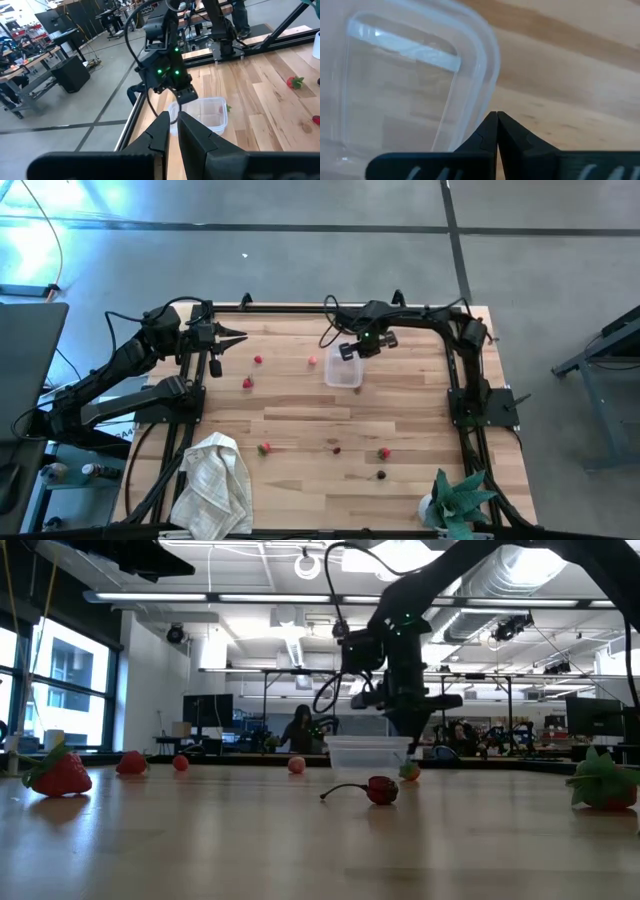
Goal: Pick and placing Produce into tupperware
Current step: Move the transparent bin to the center of the table
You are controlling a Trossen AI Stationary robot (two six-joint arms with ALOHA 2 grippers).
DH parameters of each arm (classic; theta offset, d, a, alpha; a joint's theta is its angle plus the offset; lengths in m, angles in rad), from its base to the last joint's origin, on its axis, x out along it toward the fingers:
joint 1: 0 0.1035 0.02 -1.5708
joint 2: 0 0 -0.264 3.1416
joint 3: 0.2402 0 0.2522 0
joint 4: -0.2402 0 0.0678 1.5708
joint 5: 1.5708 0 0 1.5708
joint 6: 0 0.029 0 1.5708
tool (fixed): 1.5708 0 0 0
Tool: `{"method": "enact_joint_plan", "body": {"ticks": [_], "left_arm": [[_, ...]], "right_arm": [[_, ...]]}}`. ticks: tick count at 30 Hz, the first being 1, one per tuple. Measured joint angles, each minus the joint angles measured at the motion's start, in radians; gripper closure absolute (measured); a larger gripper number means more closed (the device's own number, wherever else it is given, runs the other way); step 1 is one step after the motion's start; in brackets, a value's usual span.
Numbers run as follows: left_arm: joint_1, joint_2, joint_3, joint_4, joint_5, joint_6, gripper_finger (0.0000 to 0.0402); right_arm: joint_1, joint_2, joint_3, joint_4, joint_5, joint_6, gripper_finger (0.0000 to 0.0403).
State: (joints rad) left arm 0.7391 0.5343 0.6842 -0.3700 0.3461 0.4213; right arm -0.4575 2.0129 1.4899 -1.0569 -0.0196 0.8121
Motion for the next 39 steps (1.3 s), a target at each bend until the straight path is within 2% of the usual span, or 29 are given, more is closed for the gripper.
{"method": "enact_joint_plan", "body": {"ticks": [17, 27, 32, 39], "left_arm": [[0.000, 0.000, 0.000, 0.000, 0.000, 0.001, 0.0373], [0.000, 0.000, 0.000, 0.000, 0.000, 0.000, 0.0373], [0.000, 0.000, 0.000, 0.000, 0.000, 0.000, 0.0373], [0.000, 0.000, 0.000, 0.000, 0.000, -0.007, 0.0373]], "right_arm": [[0.130, 0.000, 0.000, 0.066, -0.038, 0.069, 0.0403], [0.027, 0.000, 0.000, 0.088, 0.016, 0.077, 0.0403], [-0.034, 0.000, 0.000, 0.204, 0.014, 0.066, 0.0403], [-0.073, 0.000, 0.000, 0.380, -0.045, 0.074, 0.0403]]}}
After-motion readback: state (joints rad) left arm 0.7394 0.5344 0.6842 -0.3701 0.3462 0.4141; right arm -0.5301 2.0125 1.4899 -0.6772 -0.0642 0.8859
